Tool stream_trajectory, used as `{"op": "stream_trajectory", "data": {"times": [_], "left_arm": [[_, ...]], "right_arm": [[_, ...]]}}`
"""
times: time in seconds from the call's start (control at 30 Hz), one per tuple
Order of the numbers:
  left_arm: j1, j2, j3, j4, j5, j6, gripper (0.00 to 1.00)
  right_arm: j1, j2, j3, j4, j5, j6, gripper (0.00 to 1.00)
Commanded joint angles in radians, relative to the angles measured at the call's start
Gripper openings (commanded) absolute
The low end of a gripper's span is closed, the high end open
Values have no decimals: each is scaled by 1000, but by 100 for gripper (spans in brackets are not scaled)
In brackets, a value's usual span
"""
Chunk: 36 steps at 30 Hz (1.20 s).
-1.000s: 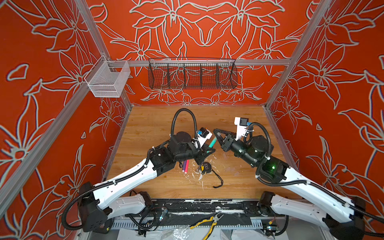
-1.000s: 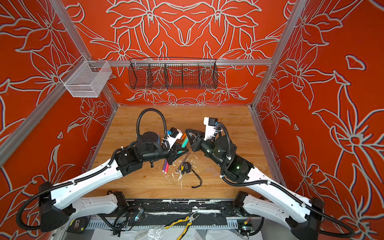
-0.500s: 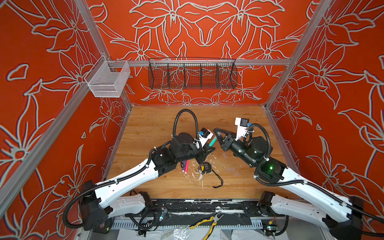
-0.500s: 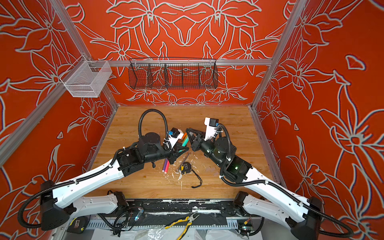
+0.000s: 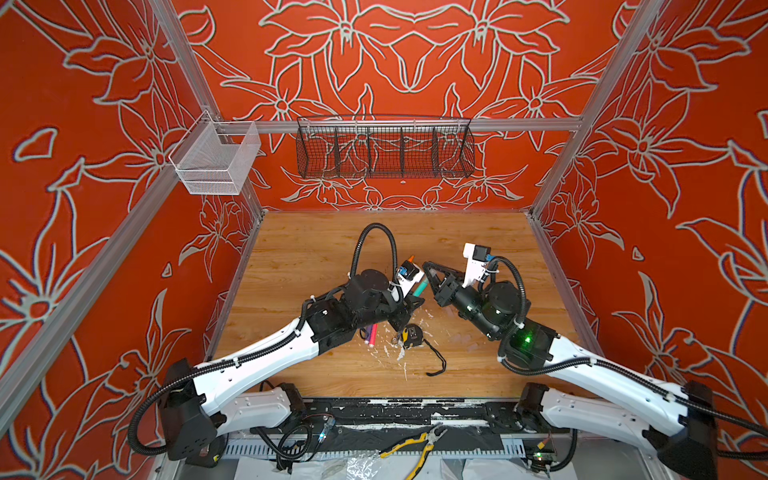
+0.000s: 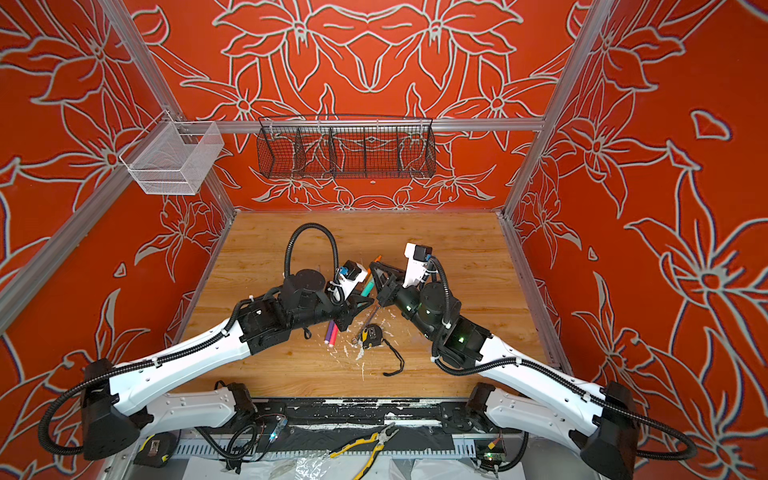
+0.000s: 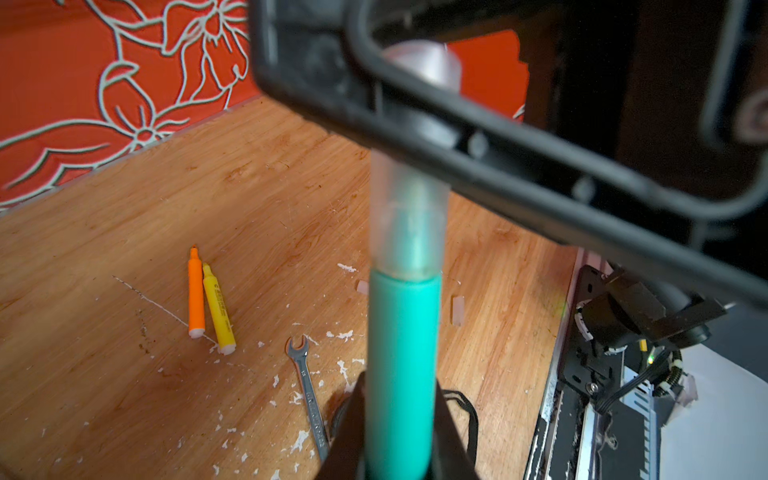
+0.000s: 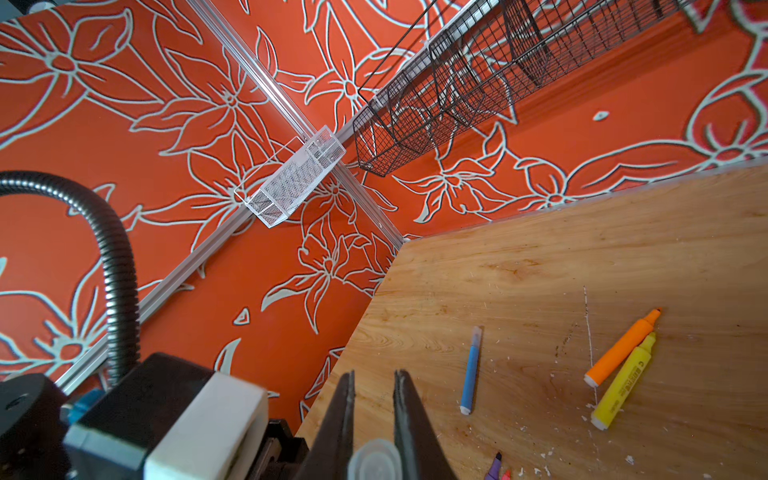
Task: Insert the pens into the pen caps
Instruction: 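Press the cap down onto the green highlighter with the right gripper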
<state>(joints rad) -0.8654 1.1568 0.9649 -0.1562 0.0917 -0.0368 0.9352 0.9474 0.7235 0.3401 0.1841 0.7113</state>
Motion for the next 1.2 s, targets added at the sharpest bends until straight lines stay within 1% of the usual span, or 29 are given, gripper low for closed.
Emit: {"op": "stream_trajectory", "data": {"times": [0.0, 0.1, 0.2, 0.33, 0.47, 0.63, 0.73, 0.87, 1.0, 1.17], "left_arm": [[41, -28, 39, 211, -134, -52, 0], [45, -41, 19, 234, -139, -55, 0], [53, -54, 8, 244, -161, -61, 0], [72, -78, -14, 264, -172, -74, 0], [84, -96, -39, 290, -188, -89, 0], [91, -99, -56, 319, -224, -93, 0], [95, -108, -84, 359, -238, -96, 0], [104, -129, -111, 382, -262, -104, 0], [123, -142, -123, 387, -276, -119, 0], [159, -158, -141, 406, -270, -156, 0]], "right_arm": [[73, 16, -66, -127, -165, 13, 0], [98, 10, -86, -110, -147, 14, 0], [115, 10, -115, -92, -123, 42, 0], [143, 51, -169, 29, -142, 77, 0], [169, 92, -166, 41, -122, 87, 0], [212, 120, -171, 101, -100, 96, 0], [236, 162, -176, 164, -103, 111, 0], [253, 227, -157, 203, -121, 143, 0], [279, 260, -121, 192, -124, 130, 0], [297, 278, -131, 212, -112, 147, 0]]}}
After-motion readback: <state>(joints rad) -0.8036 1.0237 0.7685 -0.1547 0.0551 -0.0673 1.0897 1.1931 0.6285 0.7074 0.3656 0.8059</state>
